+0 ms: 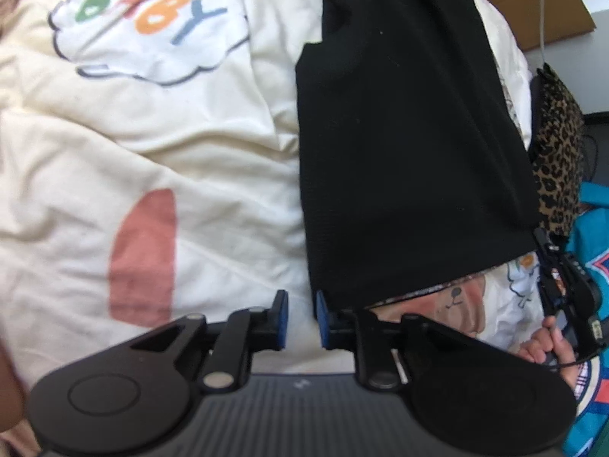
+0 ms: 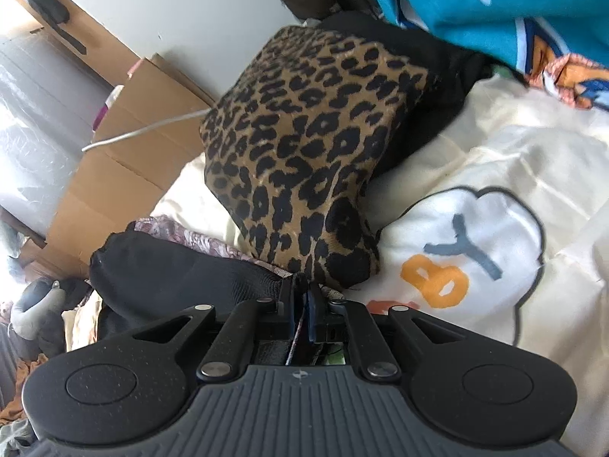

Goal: Fold clothes
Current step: 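Close the left gripper on the elastic waistband while the right gripper opens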

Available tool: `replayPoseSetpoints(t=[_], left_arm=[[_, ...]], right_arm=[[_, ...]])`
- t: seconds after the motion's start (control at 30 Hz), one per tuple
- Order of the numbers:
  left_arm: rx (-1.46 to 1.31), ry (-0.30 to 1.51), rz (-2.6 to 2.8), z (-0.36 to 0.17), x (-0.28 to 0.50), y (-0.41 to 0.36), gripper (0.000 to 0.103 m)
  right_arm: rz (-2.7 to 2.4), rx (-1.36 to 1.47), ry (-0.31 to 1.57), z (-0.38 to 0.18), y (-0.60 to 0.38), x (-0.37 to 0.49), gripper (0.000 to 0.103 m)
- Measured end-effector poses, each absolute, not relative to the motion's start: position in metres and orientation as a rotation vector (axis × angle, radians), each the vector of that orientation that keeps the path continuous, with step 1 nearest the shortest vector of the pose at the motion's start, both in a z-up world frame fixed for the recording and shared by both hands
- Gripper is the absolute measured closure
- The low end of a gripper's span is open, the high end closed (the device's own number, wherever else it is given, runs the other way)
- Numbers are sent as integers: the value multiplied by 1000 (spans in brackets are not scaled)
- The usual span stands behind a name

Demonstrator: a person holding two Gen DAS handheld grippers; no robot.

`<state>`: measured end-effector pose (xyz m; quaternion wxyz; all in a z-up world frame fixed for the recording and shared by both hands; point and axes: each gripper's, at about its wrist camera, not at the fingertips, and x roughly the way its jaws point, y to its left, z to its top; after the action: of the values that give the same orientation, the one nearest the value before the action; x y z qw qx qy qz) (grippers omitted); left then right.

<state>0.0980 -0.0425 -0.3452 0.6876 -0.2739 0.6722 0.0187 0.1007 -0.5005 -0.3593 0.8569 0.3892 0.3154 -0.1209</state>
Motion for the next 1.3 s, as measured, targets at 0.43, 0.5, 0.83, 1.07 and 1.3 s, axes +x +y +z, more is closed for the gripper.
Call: replayPoseSetpoints(t=[0.43, 0.5, 0.83, 1.07, 1.3], left_arm=[[-450, 1306, 7, -274, 229, -47, 77], [-431, 1276, -2, -266, 252, -51, 75], [-323, 1208, -45, -252, 351, -99, 66], [-318, 1165, -19, -250, 406, -109, 60], [-282, 1143, 61, -245, 451, -109, 60]], right_arm=[[-256, 783, 624, -342, -508, 82, 92], [-252, 775, 630, -342, -507, 82, 92], [-245, 731, 653, -341, -502, 84, 92], [-241, 710, 684, -338, -496, 87, 92], [-221, 702, 668, -328, -491, 90, 92]])
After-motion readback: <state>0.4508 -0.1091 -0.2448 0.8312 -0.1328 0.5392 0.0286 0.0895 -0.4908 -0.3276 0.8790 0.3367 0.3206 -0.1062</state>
